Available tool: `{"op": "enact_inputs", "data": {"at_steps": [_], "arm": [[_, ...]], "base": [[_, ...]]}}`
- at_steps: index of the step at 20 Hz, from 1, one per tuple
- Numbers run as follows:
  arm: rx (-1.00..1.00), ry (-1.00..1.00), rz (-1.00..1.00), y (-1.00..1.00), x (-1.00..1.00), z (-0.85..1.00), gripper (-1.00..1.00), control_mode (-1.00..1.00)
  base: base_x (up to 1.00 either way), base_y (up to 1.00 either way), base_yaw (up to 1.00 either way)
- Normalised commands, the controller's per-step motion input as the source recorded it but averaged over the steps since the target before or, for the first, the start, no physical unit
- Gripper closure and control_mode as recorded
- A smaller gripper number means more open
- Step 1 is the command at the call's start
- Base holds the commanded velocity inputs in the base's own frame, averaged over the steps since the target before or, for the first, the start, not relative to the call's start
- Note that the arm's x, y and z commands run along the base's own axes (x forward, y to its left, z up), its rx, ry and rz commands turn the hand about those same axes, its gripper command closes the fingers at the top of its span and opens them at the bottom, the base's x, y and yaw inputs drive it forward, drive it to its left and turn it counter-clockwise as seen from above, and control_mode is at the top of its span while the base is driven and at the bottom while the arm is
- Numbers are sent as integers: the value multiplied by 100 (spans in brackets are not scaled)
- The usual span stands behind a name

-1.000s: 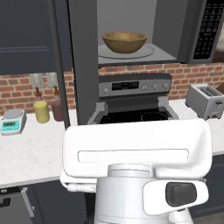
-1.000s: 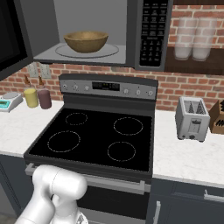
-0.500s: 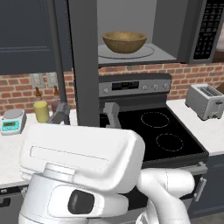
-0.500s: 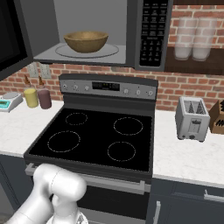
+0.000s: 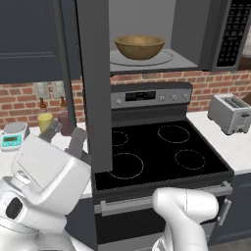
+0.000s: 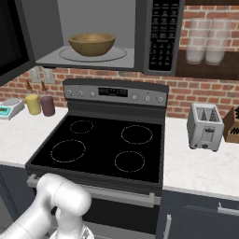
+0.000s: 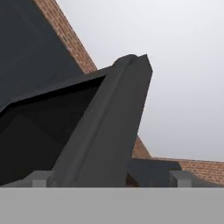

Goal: Open the microwave, place the bowl with waffle inside the microwave, then close the microwave door and turn it on.

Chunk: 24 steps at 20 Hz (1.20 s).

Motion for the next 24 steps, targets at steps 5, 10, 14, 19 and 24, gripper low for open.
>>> {"op": "enact_inputs", "data": {"at_steps": [5, 10, 14, 19, 24], "arm": [[-1, 0, -31, 24, 42, -29, -100, -100], [0, 0, -28, 36, 10, -3, -100, -100], [0, -2, -19, 36, 0, 0, -100, -100], [0, -1, -8, 15, 3, 0, -100, -100], [0, -1, 0, -2, 3, -7, -100, -100]], "base": [[0, 0, 0], [0, 0, 0], [0, 0, 0], [0, 0, 0], [0, 0, 0]]}}
